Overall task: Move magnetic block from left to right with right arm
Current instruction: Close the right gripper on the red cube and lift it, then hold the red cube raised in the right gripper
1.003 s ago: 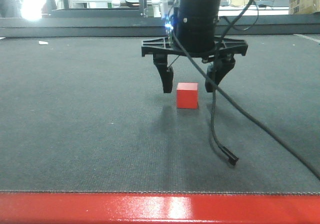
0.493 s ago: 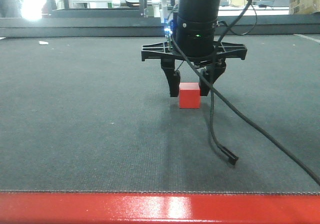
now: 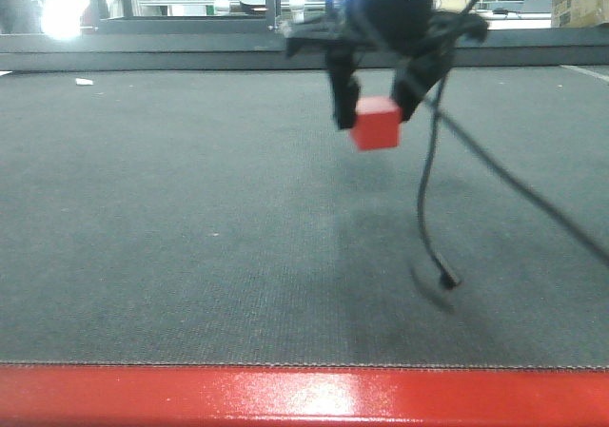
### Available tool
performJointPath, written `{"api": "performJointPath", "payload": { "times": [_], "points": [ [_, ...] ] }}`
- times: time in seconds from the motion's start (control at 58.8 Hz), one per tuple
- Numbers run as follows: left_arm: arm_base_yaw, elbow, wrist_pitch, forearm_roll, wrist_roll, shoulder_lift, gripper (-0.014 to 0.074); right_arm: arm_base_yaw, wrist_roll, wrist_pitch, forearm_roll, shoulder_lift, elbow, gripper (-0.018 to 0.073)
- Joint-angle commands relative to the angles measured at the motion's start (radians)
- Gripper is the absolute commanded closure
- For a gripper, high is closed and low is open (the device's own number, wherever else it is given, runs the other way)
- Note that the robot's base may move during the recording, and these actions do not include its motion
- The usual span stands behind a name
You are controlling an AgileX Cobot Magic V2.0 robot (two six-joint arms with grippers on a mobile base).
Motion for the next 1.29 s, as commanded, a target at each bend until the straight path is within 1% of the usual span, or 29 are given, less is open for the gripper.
{"api": "performJointPath", "payload": {
  "times": [0.0,0.204,0.408,0.629,0.731,0.867,1.088,1.275],
  "points": [
    [0.001,0.009,-0.091,0.000,-0.004,-0.014,0.0713,-0.029,-0.039,-0.085,-0.012,-0.156,0.079,0.0388],
    [0.001,0.009,-0.091,0.000,-0.004,-0.014,0.0713,-0.069,-0.049,-0.271,-0.011,-0.379,0.391,0.0388],
    [0.001,0.009,-0.091,0.000,-0.004,-0.014,0.0713,-0.070,-0.064,-0.419,-0.011,-0.624,0.682,0.0388],
    [0.001,0.009,-0.091,0.000,-0.004,-0.014,0.0713,-0.069,-0.064,-0.508,-0.012,-0.860,0.890,0.0388],
    [0.001,0.009,-0.091,0.000,-0.004,-0.014,0.0713,-0.069,-0.064,-0.511,-0.019,-0.967,0.950,0.0388],
    [0.001,0.009,-0.091,0.000,-0.004,-0.014,0.0713,-0.069,-0.064,-0.507,-0.040,-1.115,0.986,0.0388],
    [0.001,0.009,-0.091,0.000,-0.004,-0.014,0.0713,-0.069,-0.064,-0.486,-0.065,-1.379,0.989,0.0388],
    [0.001,0.009,-0.091,0.000,-0.004,-0.014,0.0713,-0.069,-0.064,-0.475,-0.066,-1.520,0.989,0.0388]
  ]
}}
